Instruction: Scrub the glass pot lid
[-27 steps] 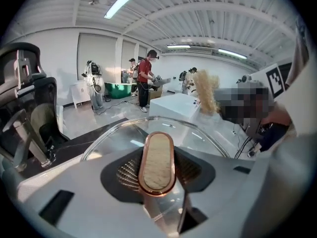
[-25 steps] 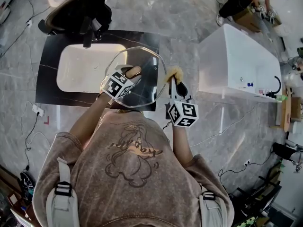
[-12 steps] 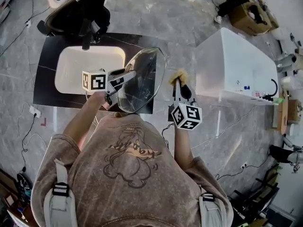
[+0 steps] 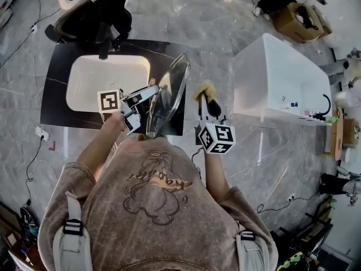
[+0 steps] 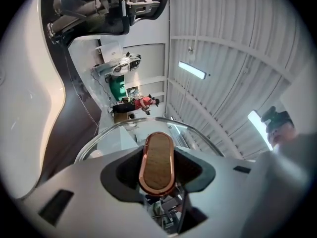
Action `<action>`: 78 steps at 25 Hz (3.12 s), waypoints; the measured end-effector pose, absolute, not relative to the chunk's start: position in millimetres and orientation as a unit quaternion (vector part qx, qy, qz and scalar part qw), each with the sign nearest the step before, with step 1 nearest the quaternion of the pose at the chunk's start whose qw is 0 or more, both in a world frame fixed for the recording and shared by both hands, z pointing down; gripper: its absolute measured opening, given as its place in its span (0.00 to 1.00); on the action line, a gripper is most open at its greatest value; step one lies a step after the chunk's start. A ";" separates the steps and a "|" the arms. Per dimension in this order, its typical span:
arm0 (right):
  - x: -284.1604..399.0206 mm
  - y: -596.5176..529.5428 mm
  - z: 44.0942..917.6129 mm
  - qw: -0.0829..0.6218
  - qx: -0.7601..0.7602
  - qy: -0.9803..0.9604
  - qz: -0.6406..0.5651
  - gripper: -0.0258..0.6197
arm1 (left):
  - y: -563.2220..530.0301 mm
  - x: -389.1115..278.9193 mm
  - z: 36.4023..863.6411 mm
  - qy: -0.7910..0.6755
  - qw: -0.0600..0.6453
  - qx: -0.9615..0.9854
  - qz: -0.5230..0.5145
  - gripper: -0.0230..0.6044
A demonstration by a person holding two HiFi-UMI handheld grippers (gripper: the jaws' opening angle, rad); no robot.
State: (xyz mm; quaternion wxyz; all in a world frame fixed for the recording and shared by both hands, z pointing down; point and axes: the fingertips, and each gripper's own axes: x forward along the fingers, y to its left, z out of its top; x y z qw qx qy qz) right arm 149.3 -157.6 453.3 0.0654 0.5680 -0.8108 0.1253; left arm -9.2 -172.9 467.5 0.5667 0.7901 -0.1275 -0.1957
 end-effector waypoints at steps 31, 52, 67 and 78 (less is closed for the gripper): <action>84.6 -194.5 413.6 0.044 0.505 -0.859 0.068 0.10 | -130.7 28.3 455.8 -0.026 0.576 0.799 -0.171 0.33; 72.7 -205.8 500.3 0.114 0.491 -0.854 0.130 0.10 | -127.7 21.2 443.7 -0.015 0.580 0.787 -0.211 0.33; 76.5 -192.1 552.1 0.163 0.464 -0.855 0.168 0.10 | -139.9 16.3 433.7 -0.024 0.583 0.769 -0.260 0.33; 62.0 -172.2 565.1 0.178 0.420 -0.870 0.189 0.10 | -156.8 10.7 437.5 -0.040 0.586 0.760 -0.277 0.33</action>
